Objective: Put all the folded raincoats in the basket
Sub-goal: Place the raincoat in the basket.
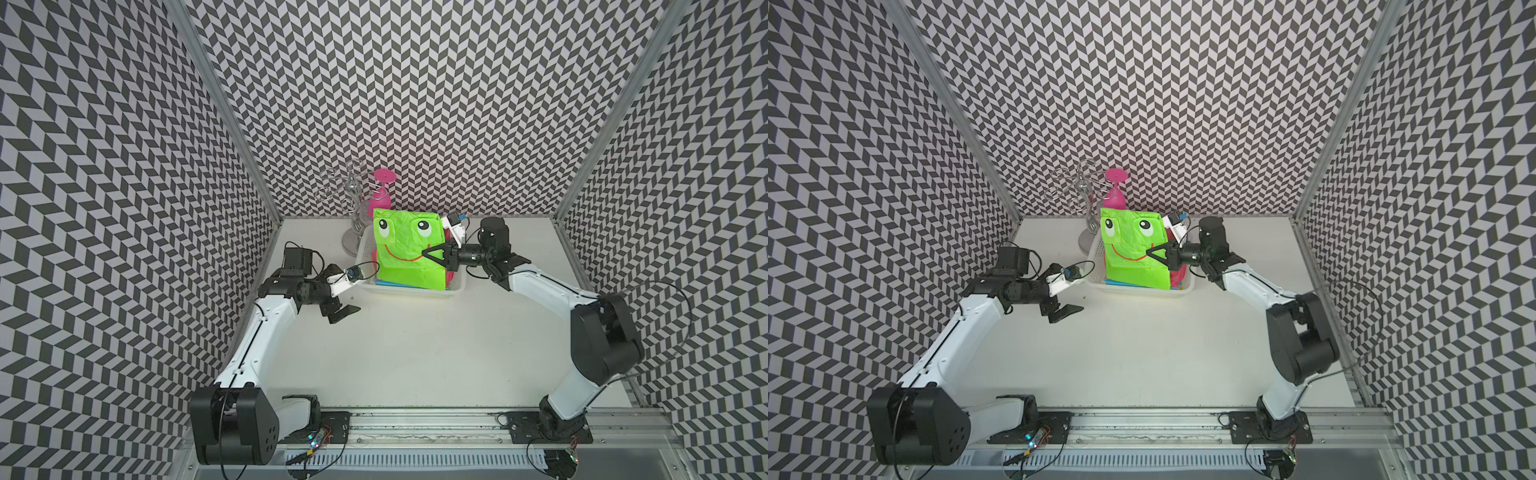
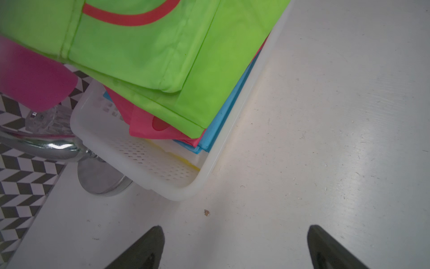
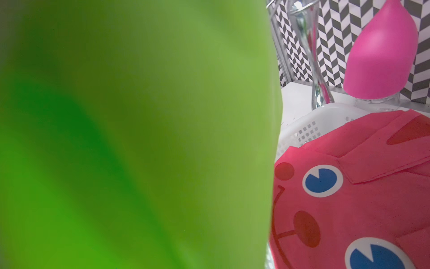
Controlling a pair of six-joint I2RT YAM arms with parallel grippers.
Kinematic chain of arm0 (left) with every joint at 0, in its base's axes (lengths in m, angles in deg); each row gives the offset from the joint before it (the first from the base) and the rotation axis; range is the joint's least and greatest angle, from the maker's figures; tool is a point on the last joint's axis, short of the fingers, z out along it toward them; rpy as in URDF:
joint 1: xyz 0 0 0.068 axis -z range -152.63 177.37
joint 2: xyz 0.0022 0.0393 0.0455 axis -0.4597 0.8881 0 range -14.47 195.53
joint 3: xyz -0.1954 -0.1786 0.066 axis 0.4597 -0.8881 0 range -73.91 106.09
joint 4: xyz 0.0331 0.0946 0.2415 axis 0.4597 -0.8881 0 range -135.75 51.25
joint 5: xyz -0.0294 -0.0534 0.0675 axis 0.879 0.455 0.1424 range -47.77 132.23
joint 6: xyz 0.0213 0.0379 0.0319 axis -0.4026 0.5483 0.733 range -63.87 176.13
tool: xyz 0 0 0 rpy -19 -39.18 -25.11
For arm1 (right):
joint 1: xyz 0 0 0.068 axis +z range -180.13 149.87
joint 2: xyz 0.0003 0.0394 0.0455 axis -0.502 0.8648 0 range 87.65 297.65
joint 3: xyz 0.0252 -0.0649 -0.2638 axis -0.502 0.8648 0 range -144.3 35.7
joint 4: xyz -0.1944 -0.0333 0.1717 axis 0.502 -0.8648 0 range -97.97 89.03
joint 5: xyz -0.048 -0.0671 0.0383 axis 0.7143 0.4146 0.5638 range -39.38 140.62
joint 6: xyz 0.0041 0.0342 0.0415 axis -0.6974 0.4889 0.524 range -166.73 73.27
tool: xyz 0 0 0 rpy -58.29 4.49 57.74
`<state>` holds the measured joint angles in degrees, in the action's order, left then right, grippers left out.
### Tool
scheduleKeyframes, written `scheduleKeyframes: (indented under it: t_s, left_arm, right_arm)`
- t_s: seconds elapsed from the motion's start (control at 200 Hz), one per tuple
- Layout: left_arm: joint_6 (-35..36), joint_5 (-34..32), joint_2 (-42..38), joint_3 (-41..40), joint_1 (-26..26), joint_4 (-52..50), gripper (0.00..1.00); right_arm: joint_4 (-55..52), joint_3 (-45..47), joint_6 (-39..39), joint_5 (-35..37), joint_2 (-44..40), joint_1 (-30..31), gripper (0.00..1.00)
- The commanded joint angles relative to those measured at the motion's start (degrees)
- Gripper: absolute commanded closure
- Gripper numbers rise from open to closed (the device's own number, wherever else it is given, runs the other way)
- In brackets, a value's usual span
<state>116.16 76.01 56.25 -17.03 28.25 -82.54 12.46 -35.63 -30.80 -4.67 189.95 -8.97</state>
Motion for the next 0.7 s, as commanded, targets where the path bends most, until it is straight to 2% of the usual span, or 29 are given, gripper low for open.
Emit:
scheduleKeyframes:
  t_s: [0.0, 0.185, 0.295, 0.325, 0.376, 0.416, 0.556, 0.696]
  left_arm:
    - [-8.53, -1.33, -0.8, -2.29, 0.33, 7.15, 0.01]
    - [-10.24, 0.06, -3.57, -6.36, 0.62, 8.72, 0.01]
    - [-10.7, -0.34, -3.65, -7.59, 0.7, 8.89, 0.0]
    - [-10.84, -0.3, -3.63, -7.91, 0.7, 9.1, 0.0]
    - [-11.75, -0.29, -3.68, -8.53, 0.7, 10.11, 0.0]
    - [-12.87, -0.22, -3.53, -9.09, 0.65, 11.2, 0.0]
    - [-18.22, -0.06, -2.62, -10.99, 0.69, 17.16, 0.01]
    - [-25.2, -3.01, -0.77, -12.02, 0.69, 24.75, 0.0]
  right_arm:
    - [3.55, -5.52, 8.67, -3.78, 8.53, -1.62, 1.0]
    - [0.08, -9.53, 13.89, -6.55, 17.22, -3.91, 1.0]
    - [-0.91, -8.03, 14.13, -5.87, 18.49, -4.79, 1.0]
    - [-1.81, -7.96, 13.99, -5.22, 18.83, -5.06, 0.91]
    - [-5.52, -9.03, 12.29, -4.08, 19.55, -5.3, 0.68]
    - [-9.58, -10.27, 9.39, -2.0, 19.78, -5.4, 0.59]
    - [-15.94, -11.82, 4.57, 6.06, 16.69, -5.36, 0.46]
    - [-24.85, -15.92, 1.2, 14.67, 13.27, -4.96, 0.44]
